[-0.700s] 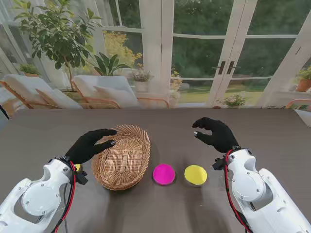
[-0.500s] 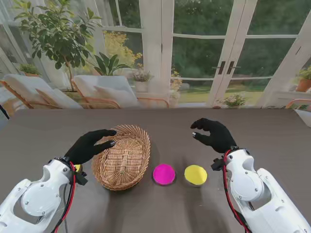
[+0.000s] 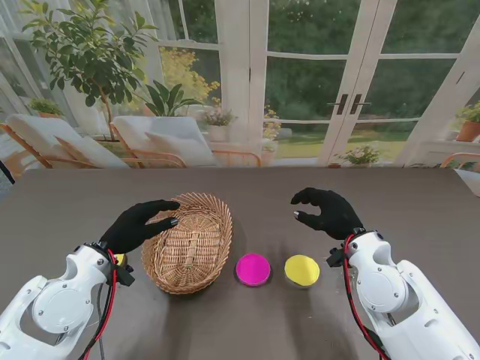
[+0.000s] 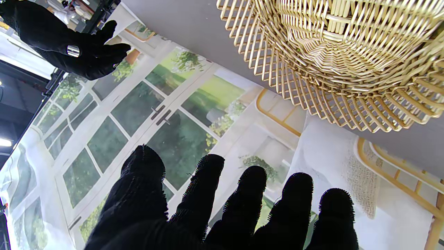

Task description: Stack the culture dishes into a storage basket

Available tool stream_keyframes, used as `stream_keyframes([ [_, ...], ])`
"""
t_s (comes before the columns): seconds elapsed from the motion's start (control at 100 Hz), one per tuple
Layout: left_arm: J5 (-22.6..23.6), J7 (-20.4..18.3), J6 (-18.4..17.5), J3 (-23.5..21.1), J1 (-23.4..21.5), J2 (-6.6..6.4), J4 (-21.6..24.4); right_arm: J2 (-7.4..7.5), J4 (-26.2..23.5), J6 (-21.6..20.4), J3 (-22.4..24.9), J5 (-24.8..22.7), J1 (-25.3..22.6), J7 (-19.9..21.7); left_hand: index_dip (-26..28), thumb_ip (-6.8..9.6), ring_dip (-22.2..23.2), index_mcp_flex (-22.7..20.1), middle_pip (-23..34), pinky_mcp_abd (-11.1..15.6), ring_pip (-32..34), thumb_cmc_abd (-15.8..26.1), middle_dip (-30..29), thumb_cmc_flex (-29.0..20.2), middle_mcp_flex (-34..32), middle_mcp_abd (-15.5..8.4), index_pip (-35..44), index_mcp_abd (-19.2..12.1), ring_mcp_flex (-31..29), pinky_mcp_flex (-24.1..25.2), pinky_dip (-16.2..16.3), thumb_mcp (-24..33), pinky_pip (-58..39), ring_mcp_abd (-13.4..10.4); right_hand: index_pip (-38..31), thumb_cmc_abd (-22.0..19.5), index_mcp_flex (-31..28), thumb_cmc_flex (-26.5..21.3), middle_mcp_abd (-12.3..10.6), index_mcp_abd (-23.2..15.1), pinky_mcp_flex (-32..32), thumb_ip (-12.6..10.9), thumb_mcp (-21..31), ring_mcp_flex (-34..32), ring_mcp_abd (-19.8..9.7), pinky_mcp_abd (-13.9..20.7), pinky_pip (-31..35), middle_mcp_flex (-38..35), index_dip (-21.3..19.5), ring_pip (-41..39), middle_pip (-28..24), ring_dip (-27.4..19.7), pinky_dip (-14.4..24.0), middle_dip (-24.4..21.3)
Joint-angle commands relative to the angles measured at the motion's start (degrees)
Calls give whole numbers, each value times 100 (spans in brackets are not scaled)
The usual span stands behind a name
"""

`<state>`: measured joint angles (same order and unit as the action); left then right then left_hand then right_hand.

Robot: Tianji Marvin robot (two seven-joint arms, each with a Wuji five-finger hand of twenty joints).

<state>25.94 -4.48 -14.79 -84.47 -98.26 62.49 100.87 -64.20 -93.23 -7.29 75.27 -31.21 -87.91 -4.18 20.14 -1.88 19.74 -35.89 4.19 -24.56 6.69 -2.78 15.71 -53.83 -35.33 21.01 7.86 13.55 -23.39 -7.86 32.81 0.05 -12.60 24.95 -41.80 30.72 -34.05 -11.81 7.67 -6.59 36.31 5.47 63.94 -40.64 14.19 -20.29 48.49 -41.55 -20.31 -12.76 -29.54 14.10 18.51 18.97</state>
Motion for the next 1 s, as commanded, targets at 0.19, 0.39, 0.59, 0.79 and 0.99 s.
stream_keyframes([
  [0.19,42,-115,-64,4,21,2,20,27,43,-98,-110,-150,-1,129,-42,149,-67,110,-45,38,-96,154,-45,71,159,-23,-85,-87,182,68,-74,-67,171,-9,107,155,142,105,-82,-138,-1700,40,-292,114,-15,29,-159,195,101,96,147,-23,-142,-32],
  [0.39,346,-44,18,-141,-132,-1,174,41,-115,-40,-102,-207,-61,180,-48,145,-71,160,-64,63,-105,142,-52,93,220,-38,-101,-103,210,83,-73,-79,173,-75,106,118,135,104,-84,-139,-1682,27,-302,100,-22,38,-180,186,93,93,135,-15,-115,-25],
  [0.59,844,15,259,-437,-426,-11,423,32,-163,12,-91,-195,-73,157,-76,138,-63,445,-129,105,-134,-4,-73,223,507,-163,-196,-209,348,104,-23,-121,133,-241,102,110,106,93,-70,-131,-1674,16,-281,81,-21,29,-195,169,88,87,133,-8,-90,-24],
  [0.79,1423,-274,611,-889,-830,-77,581,28,-148,16,-84,-129,-76,172,-136,149,-46,1170,-211,195,-172,-254,-98,447,1058,-361,-417,-303,611,221,64,-132,104,-439,110,110,98,90,-55,-131,-1673,16,-264,76,-19,25,-207,163,88,87,139,-6,-67,-25],
  [0.99,1973,-410,759,-1239,-1117,-120,464,25,-147,23,-77,-108,-85,170,-127,169,58,1917,-185,377,-155,-539,12,743,1561,-648,-544,-521,883,328,352,-74,-2,-721,112,113,92,88,-48,-123,-1667,18,-255,47,-19,17,-212,160,86,71,141,3,-48,-24],
])
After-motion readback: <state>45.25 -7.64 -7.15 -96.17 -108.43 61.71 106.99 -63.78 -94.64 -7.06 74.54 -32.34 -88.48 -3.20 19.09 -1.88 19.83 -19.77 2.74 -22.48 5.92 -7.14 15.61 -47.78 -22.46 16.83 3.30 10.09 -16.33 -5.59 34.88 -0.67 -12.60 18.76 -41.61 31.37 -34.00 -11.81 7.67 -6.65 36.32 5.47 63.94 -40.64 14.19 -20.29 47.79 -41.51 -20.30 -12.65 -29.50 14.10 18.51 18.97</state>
